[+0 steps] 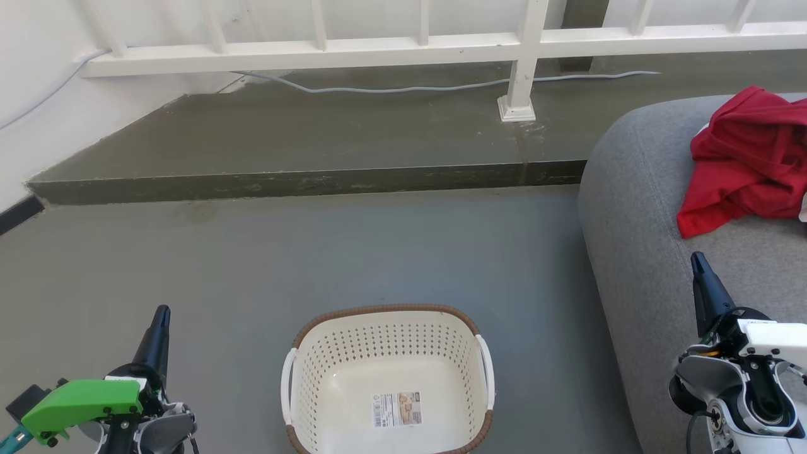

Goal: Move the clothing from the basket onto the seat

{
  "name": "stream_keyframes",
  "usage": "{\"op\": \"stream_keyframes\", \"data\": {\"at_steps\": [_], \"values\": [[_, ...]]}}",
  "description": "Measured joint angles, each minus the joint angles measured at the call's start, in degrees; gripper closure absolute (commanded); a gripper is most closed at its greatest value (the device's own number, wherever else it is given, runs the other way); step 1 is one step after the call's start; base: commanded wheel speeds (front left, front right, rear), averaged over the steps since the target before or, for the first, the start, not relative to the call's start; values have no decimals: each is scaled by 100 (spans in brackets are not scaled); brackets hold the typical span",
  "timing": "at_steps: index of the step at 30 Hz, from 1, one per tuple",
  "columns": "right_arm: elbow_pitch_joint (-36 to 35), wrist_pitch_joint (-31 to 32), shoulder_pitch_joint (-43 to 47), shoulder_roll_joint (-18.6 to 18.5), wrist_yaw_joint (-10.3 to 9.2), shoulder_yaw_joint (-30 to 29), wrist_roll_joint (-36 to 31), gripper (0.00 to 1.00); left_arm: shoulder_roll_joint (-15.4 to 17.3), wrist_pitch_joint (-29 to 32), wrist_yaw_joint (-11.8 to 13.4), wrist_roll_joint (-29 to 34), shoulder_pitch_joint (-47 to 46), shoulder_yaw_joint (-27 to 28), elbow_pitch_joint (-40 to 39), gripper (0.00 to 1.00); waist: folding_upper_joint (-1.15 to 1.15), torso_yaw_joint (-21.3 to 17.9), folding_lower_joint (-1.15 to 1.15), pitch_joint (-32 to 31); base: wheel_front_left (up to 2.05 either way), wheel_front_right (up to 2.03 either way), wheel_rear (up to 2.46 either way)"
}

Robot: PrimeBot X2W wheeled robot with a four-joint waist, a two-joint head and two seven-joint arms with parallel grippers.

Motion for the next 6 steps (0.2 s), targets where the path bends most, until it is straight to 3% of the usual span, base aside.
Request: {"op": "stream_keyframes", "data": {"at_steps": [6], "values": [[-1,1,0,8,0,-3,0,100,-7,0,0,0,0,1,-3,100,0,0,0,0,0,0,0]]}}
